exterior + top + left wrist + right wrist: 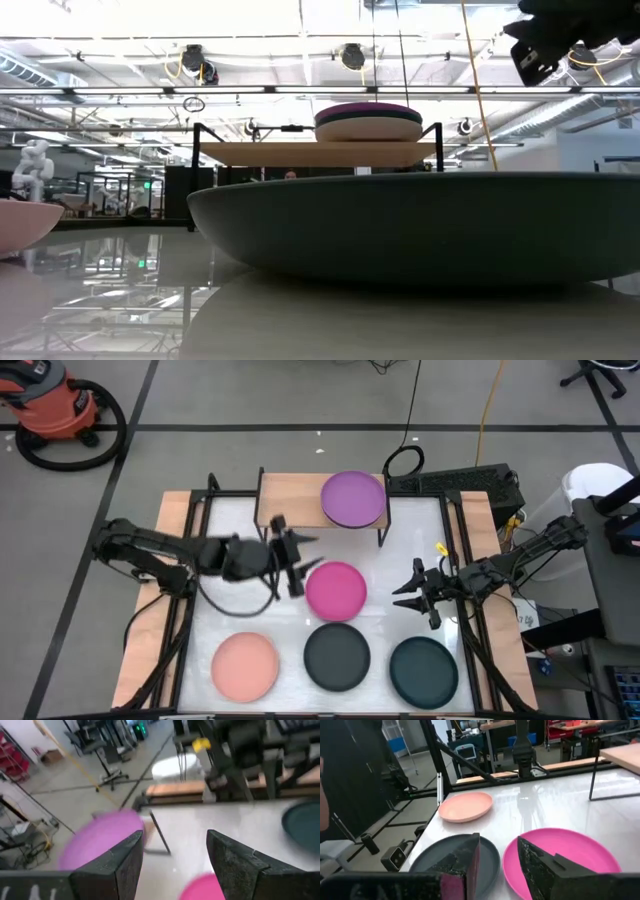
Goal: Place and stack plates onto a shelf
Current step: Put the dark green plate on the shelf
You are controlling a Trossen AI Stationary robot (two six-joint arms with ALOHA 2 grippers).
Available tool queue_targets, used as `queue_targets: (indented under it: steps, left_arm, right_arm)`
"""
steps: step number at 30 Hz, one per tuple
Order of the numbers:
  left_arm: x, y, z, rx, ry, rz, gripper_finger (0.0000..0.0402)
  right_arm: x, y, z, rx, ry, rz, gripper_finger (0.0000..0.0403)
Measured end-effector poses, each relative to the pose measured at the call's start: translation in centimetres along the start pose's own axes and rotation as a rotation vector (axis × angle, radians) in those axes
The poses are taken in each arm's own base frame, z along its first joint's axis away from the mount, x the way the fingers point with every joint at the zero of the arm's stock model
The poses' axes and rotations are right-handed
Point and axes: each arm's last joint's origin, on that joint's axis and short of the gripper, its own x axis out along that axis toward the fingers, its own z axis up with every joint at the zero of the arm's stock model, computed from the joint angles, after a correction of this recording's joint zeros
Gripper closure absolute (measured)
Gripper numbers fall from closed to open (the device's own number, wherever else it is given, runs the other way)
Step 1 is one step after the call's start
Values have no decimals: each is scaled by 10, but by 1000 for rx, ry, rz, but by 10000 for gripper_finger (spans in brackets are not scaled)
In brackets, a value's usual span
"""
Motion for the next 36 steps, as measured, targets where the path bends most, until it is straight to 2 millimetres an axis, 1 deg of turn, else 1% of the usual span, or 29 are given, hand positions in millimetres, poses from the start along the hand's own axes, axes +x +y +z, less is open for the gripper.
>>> queue_targets:
  steps: [1, 3, 6, 9, 12, 14, 16, 20, 25, 36]
  left_arm:
    - [1, -8, -11, -11, -16, 0, 179]
    - [5, -23, -25, -88, -135, -9, 179]
    - [5, -42, -54, -146, -290, -27, 179]
    - [1, -45, -75, -219, -428, -20, 179]
    - [-2, -46, -97, -252, -452, -17, 179]
    - [-1, -45, -106, -258, -456, -15, 179]
    - [-1, -43, -109, -282, -457, -11, 179]
    - [1, -40, -109, -289, -459, -1, 179]
    - [1, -40, -109, -291, -461, -1, 179]
    - [1, -40, -109, -295, -461, -2, 179]
  right_arm:
    - [0, 0, -1, 4, 6, -2, 289]
    - [1, 0, -1, 4, 13, -4, 289]
    - [2, 0, -2, 0, 19, -9, 289]
    - [3, 0, -3, -11, 26, -21, 289]
    - [5, -1, -5, -25, 37, -51, 289]
    - [7, -2, -8, -35, 47, -86, 289]
    - [9, -4, -12, -40, 40, -133, 289]
    - [12, -11, -29, -31, 11, -200, 289]
    - [11, -15, -44, -6, -36, -186, 289]
    - [11, -15, -44, 4, -40, -181, 289]
